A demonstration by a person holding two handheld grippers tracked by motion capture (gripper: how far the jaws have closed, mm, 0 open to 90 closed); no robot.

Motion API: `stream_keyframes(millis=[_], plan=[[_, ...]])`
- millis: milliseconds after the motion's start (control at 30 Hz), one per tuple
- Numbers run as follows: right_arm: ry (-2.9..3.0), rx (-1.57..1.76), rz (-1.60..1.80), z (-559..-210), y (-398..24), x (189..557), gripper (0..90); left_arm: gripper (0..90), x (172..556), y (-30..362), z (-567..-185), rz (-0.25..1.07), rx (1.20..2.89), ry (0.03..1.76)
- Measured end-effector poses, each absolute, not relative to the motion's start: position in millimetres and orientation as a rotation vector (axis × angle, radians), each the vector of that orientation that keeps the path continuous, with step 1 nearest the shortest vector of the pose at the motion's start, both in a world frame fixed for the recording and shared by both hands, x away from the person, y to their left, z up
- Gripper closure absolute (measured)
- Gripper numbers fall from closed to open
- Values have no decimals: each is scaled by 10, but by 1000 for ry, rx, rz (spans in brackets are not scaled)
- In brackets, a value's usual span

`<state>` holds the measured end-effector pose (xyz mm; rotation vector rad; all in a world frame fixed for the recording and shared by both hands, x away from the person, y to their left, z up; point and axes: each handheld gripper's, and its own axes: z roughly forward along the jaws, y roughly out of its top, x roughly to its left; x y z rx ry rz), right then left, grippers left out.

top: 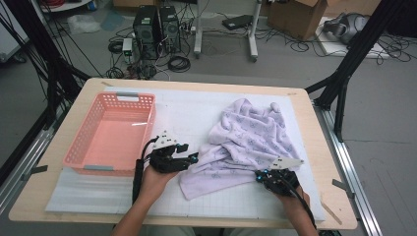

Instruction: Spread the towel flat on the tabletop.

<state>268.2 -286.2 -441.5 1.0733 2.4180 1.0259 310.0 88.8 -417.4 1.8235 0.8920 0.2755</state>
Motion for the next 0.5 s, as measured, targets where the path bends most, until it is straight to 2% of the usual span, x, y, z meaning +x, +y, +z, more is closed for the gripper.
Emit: stream_keyframes(millis=[167,367,500], plan=[[2342,1155,993,-4360,-3160,2676,884,453,3123,890,-4190,271,1821,900],[2097,1349,919,-4242,-3877,2619,884,453,3175,850,-4239,254,1819,914],[2010,1405,907,-4243,-4009,2624,883,453,3219,798,-4253,241,1823,916]])
